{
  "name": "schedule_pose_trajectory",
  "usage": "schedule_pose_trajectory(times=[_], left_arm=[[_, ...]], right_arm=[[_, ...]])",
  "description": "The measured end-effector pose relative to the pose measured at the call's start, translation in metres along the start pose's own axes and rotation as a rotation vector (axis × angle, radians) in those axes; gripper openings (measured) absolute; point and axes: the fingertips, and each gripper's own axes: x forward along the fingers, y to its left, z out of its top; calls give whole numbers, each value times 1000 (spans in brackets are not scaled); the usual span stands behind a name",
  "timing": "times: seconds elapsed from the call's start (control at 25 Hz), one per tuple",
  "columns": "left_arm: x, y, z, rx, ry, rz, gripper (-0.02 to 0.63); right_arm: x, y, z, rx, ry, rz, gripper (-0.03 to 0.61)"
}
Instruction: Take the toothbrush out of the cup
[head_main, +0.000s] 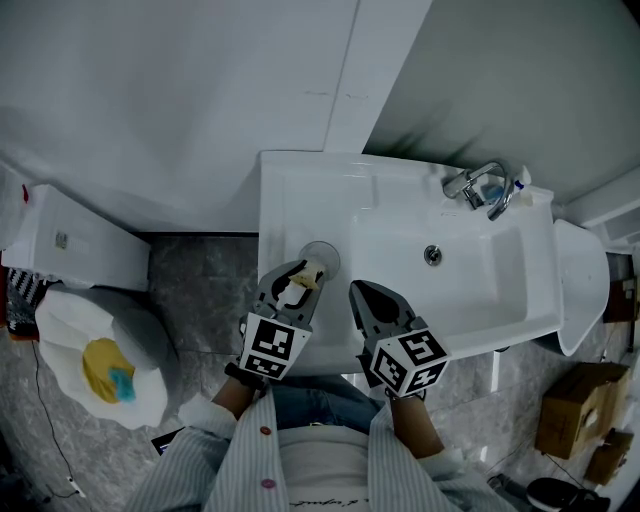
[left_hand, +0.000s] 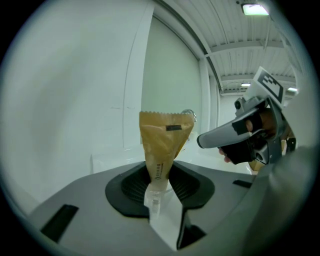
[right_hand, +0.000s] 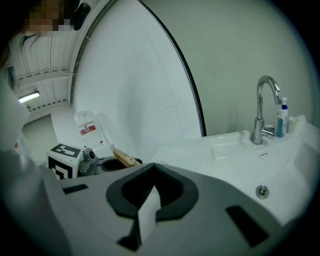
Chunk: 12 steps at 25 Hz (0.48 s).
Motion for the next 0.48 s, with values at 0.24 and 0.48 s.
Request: schedule_pose_trajectory(times=[0.24,0.48], left_arm=[[2,-1,1,-1,-2,3,59],[3,-3,1,-2,-1,-9,45]], right_arm=[[-1,-2,0,1,-2,-4,11],[0,-3,1,3,-4,-7,11]])
